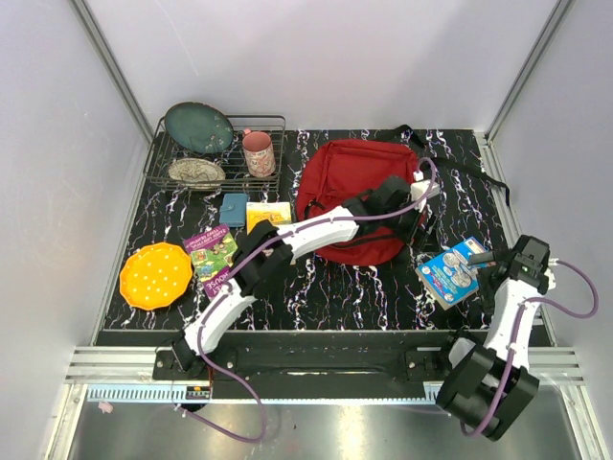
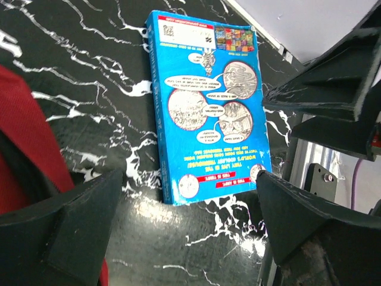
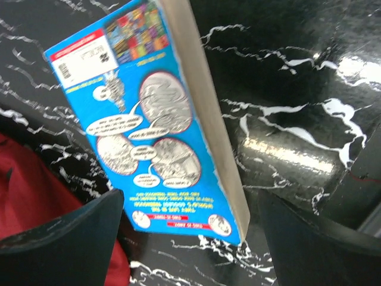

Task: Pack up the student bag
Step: Pick up the book from the center of the board.

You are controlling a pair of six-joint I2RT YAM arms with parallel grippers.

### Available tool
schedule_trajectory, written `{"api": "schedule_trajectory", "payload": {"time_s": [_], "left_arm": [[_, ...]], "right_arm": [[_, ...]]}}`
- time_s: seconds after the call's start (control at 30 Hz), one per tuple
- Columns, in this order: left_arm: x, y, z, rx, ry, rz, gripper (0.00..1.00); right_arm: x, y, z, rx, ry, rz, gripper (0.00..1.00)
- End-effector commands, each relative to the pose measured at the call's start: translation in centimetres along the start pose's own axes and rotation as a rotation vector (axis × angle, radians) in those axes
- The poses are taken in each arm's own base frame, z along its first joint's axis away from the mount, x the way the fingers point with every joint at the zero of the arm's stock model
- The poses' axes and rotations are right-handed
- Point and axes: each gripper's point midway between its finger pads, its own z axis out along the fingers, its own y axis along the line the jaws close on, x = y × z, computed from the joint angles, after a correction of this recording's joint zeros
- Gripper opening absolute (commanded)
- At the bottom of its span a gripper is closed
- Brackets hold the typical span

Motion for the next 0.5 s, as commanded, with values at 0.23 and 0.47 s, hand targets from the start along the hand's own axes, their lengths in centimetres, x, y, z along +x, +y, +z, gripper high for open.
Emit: {"api": "schedule_trajectory", "payload": {"time_s": [0.23, 0.47], "left_arm": [[0.7, -2.1, 3.9, 0.161, -0.029, 0.037, 0.99], [4.3, -1.5, 5.4, 0.188, 0.051, -0.075, 0.99]], "right_arm": [[0.2, 0.9, 2.5, -0.085, 0.087, -0.015, 1.00], [0.7, 0.7, 3.5, -0.097, 0.098, -0.021, 1.00]]}}
